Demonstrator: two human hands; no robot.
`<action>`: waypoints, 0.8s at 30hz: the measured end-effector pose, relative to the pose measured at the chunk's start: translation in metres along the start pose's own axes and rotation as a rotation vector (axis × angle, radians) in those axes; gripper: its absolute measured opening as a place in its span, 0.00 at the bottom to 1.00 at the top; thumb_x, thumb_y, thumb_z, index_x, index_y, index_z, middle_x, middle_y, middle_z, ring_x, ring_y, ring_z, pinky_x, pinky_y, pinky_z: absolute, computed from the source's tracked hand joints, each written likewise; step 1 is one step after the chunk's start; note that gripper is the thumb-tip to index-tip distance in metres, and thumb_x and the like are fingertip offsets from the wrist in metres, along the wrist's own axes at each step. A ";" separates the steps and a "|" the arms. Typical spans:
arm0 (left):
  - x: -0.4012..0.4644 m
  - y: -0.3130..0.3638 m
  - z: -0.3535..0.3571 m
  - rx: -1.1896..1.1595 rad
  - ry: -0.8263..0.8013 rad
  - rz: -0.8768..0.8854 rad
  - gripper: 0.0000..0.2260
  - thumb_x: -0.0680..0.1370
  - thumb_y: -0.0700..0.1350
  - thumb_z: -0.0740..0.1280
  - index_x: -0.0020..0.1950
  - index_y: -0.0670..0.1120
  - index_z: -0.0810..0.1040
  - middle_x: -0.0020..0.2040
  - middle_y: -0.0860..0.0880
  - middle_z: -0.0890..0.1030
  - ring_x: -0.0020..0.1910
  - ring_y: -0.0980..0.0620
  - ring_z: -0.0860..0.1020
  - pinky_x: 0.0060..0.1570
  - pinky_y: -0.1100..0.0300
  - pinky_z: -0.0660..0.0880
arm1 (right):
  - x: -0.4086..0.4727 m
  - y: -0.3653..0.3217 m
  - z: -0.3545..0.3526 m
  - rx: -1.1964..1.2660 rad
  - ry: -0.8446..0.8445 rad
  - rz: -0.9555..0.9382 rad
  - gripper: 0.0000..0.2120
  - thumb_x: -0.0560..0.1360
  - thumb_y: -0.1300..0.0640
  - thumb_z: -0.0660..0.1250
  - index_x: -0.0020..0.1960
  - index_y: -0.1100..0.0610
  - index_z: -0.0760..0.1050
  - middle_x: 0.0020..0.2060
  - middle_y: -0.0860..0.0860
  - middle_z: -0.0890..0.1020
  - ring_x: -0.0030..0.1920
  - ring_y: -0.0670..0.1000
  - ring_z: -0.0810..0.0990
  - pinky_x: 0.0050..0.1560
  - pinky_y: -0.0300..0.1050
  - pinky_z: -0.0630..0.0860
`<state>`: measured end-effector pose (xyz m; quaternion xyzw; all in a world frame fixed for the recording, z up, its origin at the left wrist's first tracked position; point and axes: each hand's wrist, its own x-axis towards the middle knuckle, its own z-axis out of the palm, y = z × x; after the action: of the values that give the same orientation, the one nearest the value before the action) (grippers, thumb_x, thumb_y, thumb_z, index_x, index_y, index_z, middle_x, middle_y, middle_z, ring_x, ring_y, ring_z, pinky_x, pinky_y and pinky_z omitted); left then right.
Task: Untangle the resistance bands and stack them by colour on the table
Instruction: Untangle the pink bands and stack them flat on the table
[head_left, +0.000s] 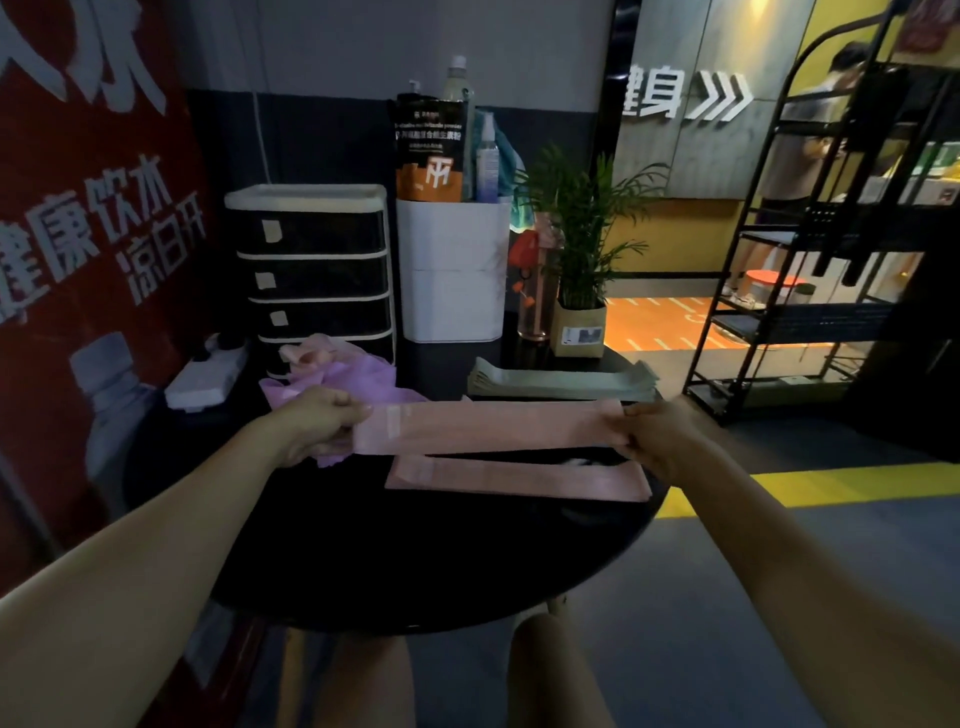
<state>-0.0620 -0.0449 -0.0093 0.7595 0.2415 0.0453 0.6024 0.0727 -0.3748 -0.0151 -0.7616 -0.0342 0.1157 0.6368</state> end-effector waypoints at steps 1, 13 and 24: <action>0.001 0.000 0.007 0.014 0.018 0.015 0.07 0.80 0.39 0.61 0.42 0.41 0.74 0.40 0.45 0.77 0.38 0.51 0.76 0.31 0.64 0.79 | -0.003 0.002 -0.004 0.005 0.006 0.015 0.11 0.76 0.66 0.65 0.35 0.59 0.69 0.32 0.54 0.71 0.32 0.49 0.71 0.26 0.36 0.72; 0.010 0.003 0.044 0.728 0.107 0.259 0.10 0.76 0.41 0.62 0.35 0.46 0.75 0.32 0.49 0.75 0.35 0.49 0.72 0.31 0.60 0.63 | 0.002 0.038 -0.029 -0.164 0.208 0.050 0.11 0.71 0.67 0.69 0.33 0.62 0.71 0.36 0.58 0.71 0.41 0.56 0.72 0.46 0.50 0.72; 0.023 -0.027 0.061 0.595 0.258 0.314 0.08 0.73 0.33 0.66 0.45 0.44 0.69 0.33 0.50 0.72 0.39 0.49 0.72 0.31 0.61 0.64 | -0.001 0.054 -0.018 -0.478 0.274 -0.021 0.09 0.70 0.67 0.65 0.43 0.75 0.76 0.36 0.69 0.74 0.38 0.53 0.68 0.41 0.43 0.62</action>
<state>-0.0283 -0.0851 -0.0562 0.9175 0.1985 0.1607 0.3050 0.0702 -0.4025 -0.0649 -0.8983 0.0182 -0.0063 0.4390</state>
